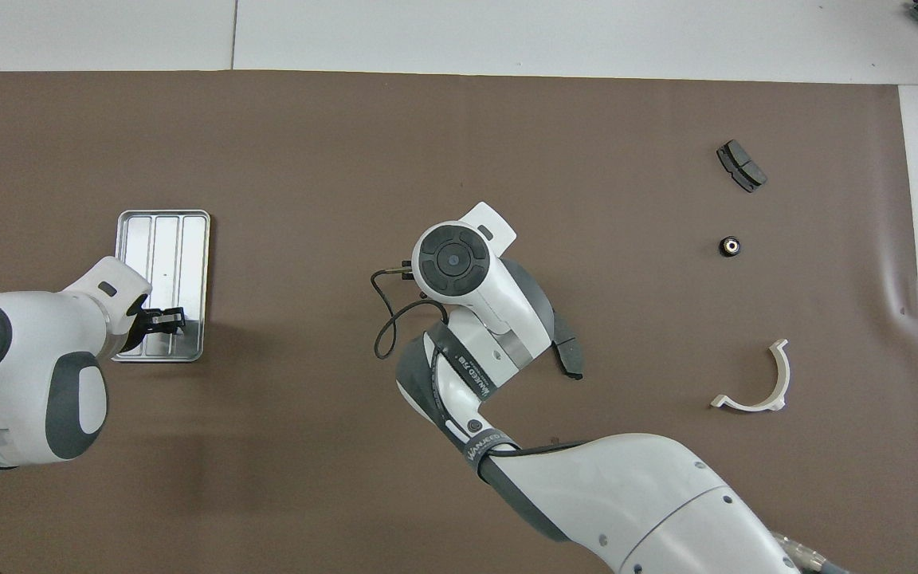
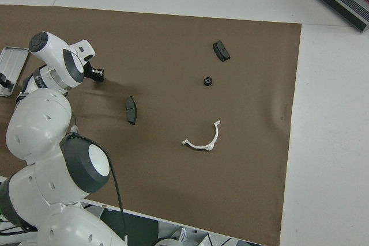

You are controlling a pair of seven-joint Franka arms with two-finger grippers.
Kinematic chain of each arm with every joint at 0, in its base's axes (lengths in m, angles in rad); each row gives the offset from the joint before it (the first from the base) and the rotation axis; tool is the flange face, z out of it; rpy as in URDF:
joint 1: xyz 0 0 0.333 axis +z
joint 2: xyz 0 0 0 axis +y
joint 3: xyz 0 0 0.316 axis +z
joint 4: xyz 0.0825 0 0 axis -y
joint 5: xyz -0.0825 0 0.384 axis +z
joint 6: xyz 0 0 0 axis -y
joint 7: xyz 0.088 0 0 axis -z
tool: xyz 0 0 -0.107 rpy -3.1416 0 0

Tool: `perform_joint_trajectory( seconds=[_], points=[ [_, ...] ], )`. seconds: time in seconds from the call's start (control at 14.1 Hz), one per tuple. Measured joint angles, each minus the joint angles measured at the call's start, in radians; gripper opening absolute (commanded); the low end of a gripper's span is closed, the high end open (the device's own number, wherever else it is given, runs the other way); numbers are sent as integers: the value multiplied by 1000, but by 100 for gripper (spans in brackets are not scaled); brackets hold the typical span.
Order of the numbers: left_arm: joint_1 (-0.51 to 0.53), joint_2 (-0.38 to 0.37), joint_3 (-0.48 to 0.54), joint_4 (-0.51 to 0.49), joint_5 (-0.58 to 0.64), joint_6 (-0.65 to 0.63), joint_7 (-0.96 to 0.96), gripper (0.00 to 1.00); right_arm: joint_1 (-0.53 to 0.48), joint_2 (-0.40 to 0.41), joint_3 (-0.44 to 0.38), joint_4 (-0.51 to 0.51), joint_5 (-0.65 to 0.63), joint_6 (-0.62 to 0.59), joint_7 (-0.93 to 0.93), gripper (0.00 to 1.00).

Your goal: Place bearing gear from tray to pile

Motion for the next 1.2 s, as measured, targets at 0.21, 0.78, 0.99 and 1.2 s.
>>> perform_joint_trajectory(
  seconds=[0.21, 0.78, 0.99, 1.2],
  points=[
    [-1, 5, 0, 11, 0, 0, 0, 6, -2, -1, -13, 6, -3, -11, 0, 0],
    [-169, 87, -5, 295, 0, -185, -297, 6, -260, -257, -35, -109, -7, -177, -295, 0],
    [-310, 101, -8, 316, 0, -185, -501, 6, -365, -338, -35, -244, -6, -176, -468, 0],
    [-438, 110, -10, 359, 0, -185, -644, 6, -419, -378, -34, -373, -1, -127, -532, 0]
  ],
)
